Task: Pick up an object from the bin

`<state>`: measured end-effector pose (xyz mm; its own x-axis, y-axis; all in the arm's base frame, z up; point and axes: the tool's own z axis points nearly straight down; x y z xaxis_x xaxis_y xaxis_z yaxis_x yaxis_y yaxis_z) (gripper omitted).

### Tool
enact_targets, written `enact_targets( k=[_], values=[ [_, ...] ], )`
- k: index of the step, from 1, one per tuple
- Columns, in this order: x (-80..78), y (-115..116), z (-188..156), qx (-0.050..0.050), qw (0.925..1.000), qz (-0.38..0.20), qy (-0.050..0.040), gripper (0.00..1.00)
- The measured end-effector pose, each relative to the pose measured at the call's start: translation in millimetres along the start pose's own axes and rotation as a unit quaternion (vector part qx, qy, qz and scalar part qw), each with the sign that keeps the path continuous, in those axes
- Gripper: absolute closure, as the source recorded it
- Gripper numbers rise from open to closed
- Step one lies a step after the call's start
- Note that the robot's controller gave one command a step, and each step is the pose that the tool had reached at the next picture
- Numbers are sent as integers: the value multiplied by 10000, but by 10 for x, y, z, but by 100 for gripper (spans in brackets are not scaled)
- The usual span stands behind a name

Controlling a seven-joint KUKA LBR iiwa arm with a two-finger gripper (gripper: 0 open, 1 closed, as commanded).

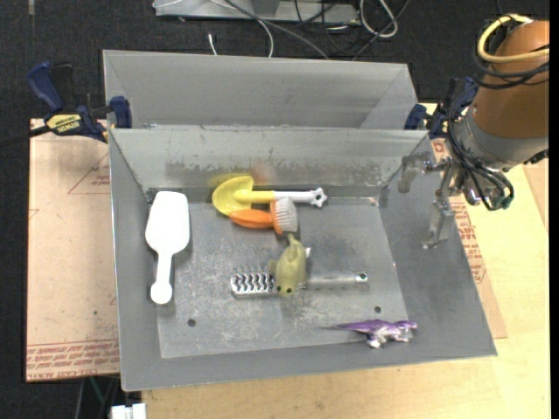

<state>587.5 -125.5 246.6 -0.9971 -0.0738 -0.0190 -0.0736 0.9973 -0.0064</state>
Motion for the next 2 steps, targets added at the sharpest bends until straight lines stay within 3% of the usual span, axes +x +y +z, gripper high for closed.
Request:
enact_targets(
  k=[1,2],
  values=[
    [-16,481,1253,-12,9996,-280,10,0],
    [212,414,995,-8,10000,68,6,0]
  ],
)
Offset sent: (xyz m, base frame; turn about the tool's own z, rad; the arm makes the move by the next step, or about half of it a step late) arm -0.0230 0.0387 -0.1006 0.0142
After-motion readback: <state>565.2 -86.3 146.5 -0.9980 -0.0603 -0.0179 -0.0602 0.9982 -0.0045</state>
